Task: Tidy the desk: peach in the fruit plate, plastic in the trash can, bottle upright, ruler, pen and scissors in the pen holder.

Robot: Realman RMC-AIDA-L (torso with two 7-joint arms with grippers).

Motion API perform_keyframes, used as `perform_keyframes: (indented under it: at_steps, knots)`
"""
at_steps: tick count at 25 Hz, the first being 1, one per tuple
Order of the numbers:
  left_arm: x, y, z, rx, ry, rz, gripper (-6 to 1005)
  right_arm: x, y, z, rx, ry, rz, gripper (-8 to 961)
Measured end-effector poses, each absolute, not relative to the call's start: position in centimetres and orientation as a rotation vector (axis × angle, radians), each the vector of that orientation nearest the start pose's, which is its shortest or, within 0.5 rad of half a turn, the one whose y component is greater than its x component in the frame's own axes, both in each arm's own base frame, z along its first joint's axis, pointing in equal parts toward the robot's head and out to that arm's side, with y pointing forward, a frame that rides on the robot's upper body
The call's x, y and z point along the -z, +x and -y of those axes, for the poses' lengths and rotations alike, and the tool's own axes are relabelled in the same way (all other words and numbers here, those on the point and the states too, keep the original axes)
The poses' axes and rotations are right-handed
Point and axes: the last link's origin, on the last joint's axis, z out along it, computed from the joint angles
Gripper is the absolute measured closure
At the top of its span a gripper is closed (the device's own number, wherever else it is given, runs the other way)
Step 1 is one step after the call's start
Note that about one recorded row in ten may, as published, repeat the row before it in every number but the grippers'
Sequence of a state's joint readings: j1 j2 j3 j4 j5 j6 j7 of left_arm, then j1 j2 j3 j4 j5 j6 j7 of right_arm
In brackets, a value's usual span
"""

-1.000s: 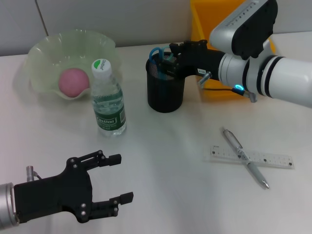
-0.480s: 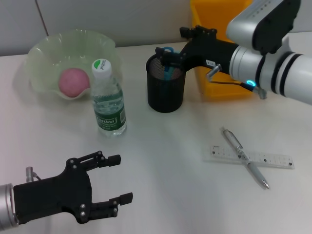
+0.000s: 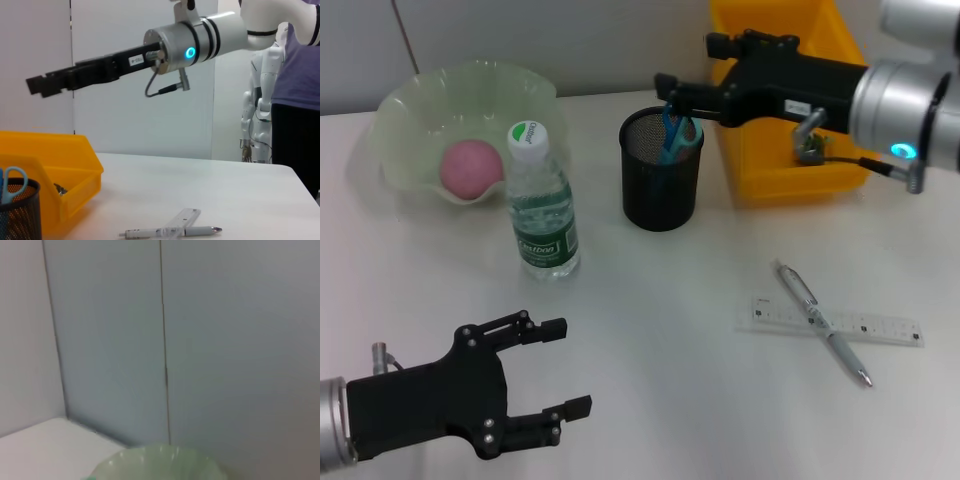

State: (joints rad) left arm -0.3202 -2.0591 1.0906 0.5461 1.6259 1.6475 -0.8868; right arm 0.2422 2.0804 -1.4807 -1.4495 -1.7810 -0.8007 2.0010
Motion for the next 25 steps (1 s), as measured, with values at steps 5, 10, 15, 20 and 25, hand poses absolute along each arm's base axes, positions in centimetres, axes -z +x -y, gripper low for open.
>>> perform_keyframes:
  at_steps: [5, 10, 15, 20, 25]
  knots:
    - [3.4, -27.6, -25.2, 0.897, -2.804, 0.161, 201, -3.9, 15.5, -34.9, -0.425, -2.427, -0.621, 130]
    - [3.4, -27.4, -25.2, 0.900, -2.810, 0.159, 201, -5.0, 15.0, -33.5, -0.157, -2.506, -0.653, 129]
    - [3.5, -27.3, -25.3, 0.901, -2.816, 0.154, 201, -5.2, 14.8, -32.9, -0.001, -2.577, -0.683, 129]
    - [3.5, -27.3, -25.4, 0.896, -2.813, 0.157, 201, -4.9, 15.4, -32.8, 0.177, -2.683, -0.667, 129]
    - [3.6, -27.3, -25.5, 0.893, -2.808, 0.162, 202, -4.0, 16.8, -33.2, 0.312, -2.768, -0.590, 130]
